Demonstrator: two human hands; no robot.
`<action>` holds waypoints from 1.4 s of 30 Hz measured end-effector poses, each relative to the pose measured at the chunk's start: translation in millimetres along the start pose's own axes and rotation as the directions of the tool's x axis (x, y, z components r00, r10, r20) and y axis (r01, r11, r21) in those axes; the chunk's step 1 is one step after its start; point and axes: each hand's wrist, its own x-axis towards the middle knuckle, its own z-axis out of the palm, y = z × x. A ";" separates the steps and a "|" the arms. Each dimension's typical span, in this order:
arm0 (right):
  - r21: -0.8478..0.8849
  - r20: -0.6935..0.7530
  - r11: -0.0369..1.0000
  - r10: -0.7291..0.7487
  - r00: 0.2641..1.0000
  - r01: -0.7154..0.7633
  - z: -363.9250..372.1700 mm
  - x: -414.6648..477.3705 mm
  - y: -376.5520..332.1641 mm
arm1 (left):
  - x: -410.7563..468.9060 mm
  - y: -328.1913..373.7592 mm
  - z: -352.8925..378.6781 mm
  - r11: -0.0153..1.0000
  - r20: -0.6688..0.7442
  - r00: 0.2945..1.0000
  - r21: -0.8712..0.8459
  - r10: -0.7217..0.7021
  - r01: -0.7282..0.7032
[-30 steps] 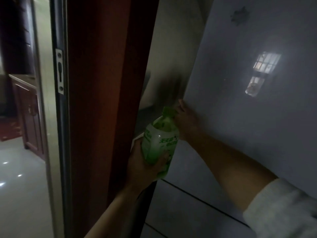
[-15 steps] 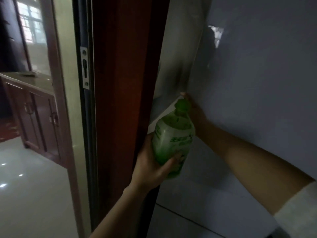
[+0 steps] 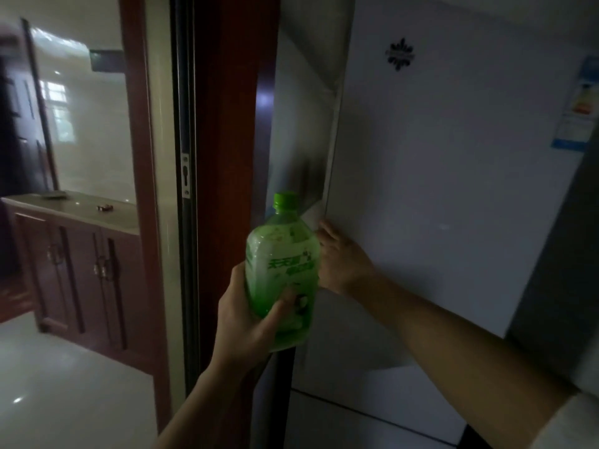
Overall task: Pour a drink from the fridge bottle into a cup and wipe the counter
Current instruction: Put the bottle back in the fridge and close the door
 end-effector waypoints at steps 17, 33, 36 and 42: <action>-0.011 0.103 1.000 -0.003 0.995 0.004 -107.1 -183.3 -5.0 | -103.6 124.7 -3.9 0.997 0.144 0.989 -0.077 -0.010 0.022; -0.019 0.189 0.957 0.286 0.939 -0.288 -128.0 -308.7 -3.0 | -158.2 165.8 7.8 0.951 0.262 0.965 -0.302 0.013 0.069; -0.018 0.184 0.932 0.358 0.915 -0.361 -123.1 -339.9 1.4 | -169.6 177.6 16.6 0.961 0.282 0.958 -0.276 0.055 0.026; 0.004 0.134 0.908 0.415 0.900 -0.419 -107.8 -413.8 24.7 | -192.2 204.4 63.6 0.956 0.300 0.953 -0.287 0.030 0.061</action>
